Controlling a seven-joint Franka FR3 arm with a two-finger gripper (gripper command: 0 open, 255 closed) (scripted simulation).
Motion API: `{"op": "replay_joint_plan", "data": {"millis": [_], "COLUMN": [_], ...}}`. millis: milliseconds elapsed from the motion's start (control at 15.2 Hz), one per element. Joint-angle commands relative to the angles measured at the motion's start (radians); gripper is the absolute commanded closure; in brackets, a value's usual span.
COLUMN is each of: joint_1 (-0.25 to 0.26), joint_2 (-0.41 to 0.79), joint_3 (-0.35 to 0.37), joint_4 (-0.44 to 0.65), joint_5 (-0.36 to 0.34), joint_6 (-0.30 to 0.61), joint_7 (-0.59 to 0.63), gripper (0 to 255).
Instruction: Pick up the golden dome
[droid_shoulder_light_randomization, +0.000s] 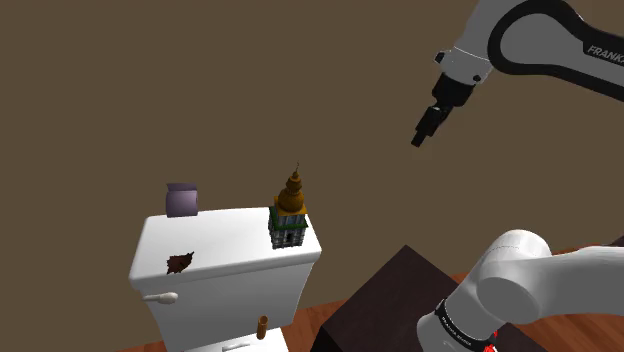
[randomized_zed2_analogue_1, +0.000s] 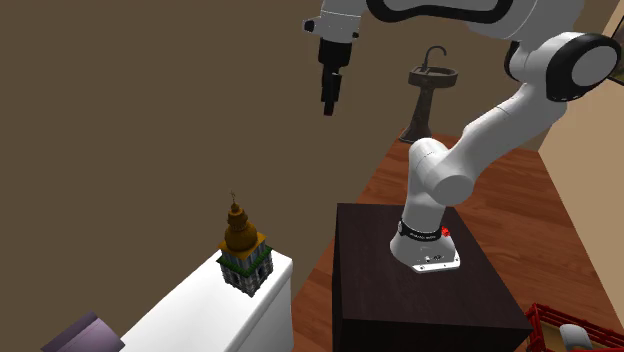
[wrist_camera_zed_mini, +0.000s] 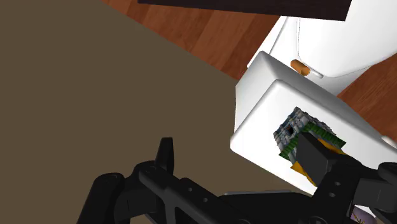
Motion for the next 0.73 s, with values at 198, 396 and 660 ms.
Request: {"op": "replay_joint_plan", "data": {"millis": [198, 396, 660], "joint_1": [0.043, 0.082, 0.129], "joint_2": [0.135, 0.265, 0.430], "joint_3": [0.011, 0.026, 0.053], "joint_4": [0.080, 0.164, 0.282], "joint_5": [0.000, -0.001, -0.004], "joint_6": [0.010, 0.010, -0.003], "joint_7": [-0.060, -0.119, -0.196], "gripper": [0, 0, 0]}}
